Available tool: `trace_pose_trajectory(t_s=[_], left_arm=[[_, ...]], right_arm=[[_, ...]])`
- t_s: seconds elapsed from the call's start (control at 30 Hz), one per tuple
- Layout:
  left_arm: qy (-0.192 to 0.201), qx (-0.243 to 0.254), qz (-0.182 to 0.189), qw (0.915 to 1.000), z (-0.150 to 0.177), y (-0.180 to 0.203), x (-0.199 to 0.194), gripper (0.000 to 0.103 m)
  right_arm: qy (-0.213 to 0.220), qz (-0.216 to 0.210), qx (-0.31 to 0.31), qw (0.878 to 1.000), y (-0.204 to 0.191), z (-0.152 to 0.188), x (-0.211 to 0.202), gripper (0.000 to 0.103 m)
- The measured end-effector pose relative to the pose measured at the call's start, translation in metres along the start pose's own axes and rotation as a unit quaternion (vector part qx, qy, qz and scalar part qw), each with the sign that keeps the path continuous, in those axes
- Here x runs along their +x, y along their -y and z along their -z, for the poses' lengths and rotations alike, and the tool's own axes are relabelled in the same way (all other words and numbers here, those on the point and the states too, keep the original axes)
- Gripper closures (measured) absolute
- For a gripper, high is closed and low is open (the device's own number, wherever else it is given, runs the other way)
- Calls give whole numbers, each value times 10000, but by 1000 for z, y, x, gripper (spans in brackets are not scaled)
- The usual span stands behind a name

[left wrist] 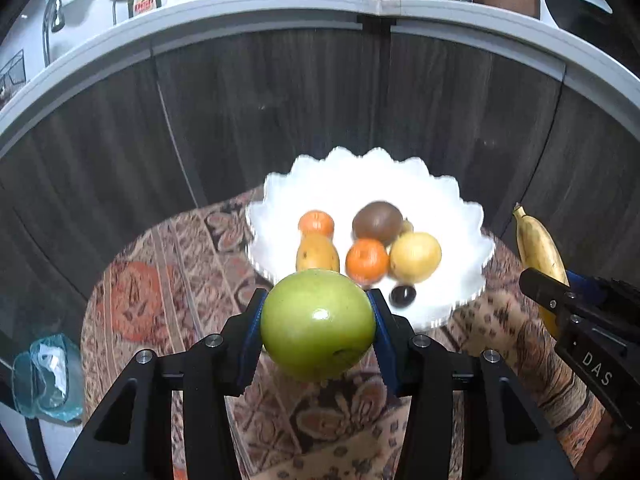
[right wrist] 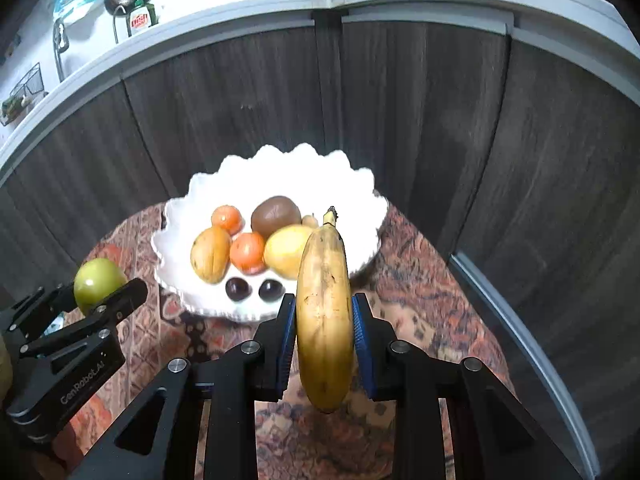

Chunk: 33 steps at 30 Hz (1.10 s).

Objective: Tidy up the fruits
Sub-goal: 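Carry the green apple and banana over the white bowl with both tools, then open both tools to drop the apple and banana into the bowl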

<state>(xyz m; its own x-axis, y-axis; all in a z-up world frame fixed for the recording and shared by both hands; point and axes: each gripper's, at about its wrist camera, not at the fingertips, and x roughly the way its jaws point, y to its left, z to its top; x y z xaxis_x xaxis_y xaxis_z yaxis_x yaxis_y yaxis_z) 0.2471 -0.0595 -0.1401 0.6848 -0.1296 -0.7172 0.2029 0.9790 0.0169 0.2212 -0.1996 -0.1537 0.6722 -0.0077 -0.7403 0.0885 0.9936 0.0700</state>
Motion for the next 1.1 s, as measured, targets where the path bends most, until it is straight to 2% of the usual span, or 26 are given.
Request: trace_pose_trajectory(t_s=[0.27, 0.57, 0.83, 1.1], left_arm=[[158, 92, 125, 9998, -33, -4, 20, 55], [68, 177, 282, 9994, -59, 2, 64, 55], [-142, 246, 337, 9990, -71, 13, 104, 55], [-458, 257, 395, 9978, -69, 18, 135, 55]], right_arm=[[141, -22, -58, 9999, 0, -39, 19, 75], [14, -85, -156, 9998, 6, -69, 62, 75], [-285, -247, -238, 9990, 13, -79, 100, 75], [-506, -317, -300, 9978, 18, -79, 124, 75]])
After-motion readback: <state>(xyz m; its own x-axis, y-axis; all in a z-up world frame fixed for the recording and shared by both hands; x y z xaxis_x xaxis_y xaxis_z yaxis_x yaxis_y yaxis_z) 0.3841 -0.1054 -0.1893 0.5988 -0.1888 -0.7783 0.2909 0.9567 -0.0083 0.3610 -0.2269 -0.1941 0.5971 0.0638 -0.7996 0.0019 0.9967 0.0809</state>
